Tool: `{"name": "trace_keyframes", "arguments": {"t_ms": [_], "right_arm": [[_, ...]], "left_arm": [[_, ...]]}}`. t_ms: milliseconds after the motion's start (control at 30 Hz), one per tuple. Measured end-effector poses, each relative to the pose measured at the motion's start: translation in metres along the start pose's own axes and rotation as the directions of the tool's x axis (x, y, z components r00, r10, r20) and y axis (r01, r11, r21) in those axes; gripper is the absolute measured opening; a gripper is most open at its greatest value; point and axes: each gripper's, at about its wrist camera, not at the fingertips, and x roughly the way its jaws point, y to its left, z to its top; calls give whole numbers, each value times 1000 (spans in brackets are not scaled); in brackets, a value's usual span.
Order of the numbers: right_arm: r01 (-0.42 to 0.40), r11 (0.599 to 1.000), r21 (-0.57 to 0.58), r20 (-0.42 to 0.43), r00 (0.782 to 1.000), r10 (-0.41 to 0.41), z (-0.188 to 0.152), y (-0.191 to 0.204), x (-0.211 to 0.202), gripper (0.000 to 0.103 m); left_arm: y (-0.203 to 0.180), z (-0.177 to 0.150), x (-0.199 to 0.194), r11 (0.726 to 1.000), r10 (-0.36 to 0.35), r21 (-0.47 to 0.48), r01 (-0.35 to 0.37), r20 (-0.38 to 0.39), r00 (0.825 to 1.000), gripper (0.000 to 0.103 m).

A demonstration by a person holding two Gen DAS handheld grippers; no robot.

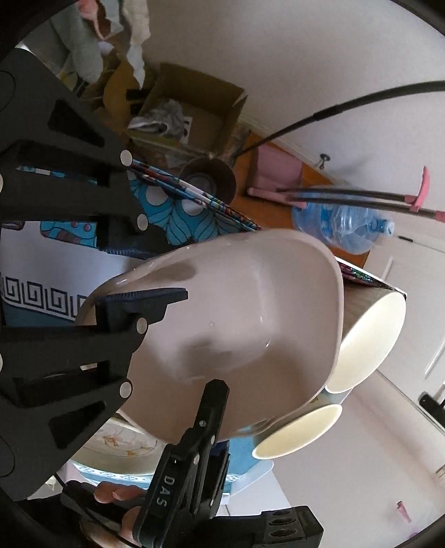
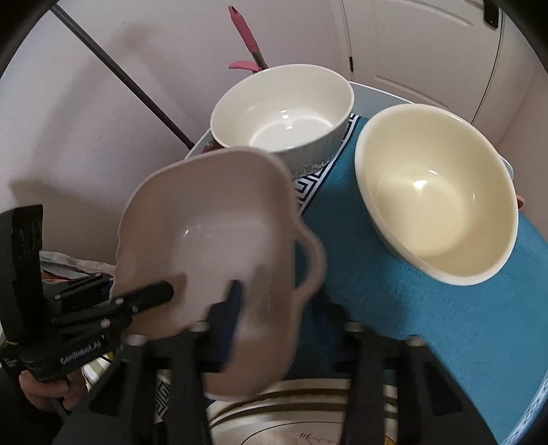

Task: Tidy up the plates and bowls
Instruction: 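Grasp the rim of the beige square basin with the right gripper, then lift the beige basin and lower it onto the cloth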

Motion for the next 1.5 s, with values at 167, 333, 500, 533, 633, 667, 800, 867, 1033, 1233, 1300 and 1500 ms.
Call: {"name": "trace_keyframes", "arguments": {"t_ms": [167,333,500,533,633,667,800,867,1033,1233,1300,1500], "right_arm": [[7,1000,-4,13,1000,-7,-6,3,-2,16],[-4,1000,-14,64,998,5,-17,6,-26,15],[-7,1000,10,141,990,6,-34,-4,-74,15],[-6,1000,20,160,987,3,-36,-8,-84,15],[-5,999,53,214,977,-7,-54,-25,-120,15],[1,998,71,233,972,-17,-63,-34,-134,15],[22,990,139,277,959,-61,-102,-68,-179,15],[53,984,171,289,952,-102,-127,-85,-196,15],[96,957,273,280,944,-175,-191,-147,-229,15],[140,919,368,228,945,-235,-261,-205,-239,15],[151,910,386,215,945,-247,-277,-221,-235,15],[131,898,421,199,952,-232,-325,-253,-216,15]], "left_arm": [[-5,1,-6,999,35,33,-36,23,999,12],[-20,0,-30,994,75,77,-81,78,994,12],[-66,3,-61,979,99,162,-121,138,985,12],[-79,2,-67,976,97,181,-123,146,985,12],[-117,-3,-78,967,73,230,-110,162,984,12],[-131,-5,-80,964,58,246,-98,164,985,12],[-190,-22,-80,947,3,317,-53,156,988,12],[-223,-35,-72,935,-28,354,-22,136,990,12],[-299,-75,-39,904,-91,423,59,56,994,12],[-357,-124,12,877,-124,462,130,-45,991,12],[-371,-141,33,867,-118,479,138,-72,990,12],[-388,-167,81,856,-80,501,130,-121,989,12]]}}
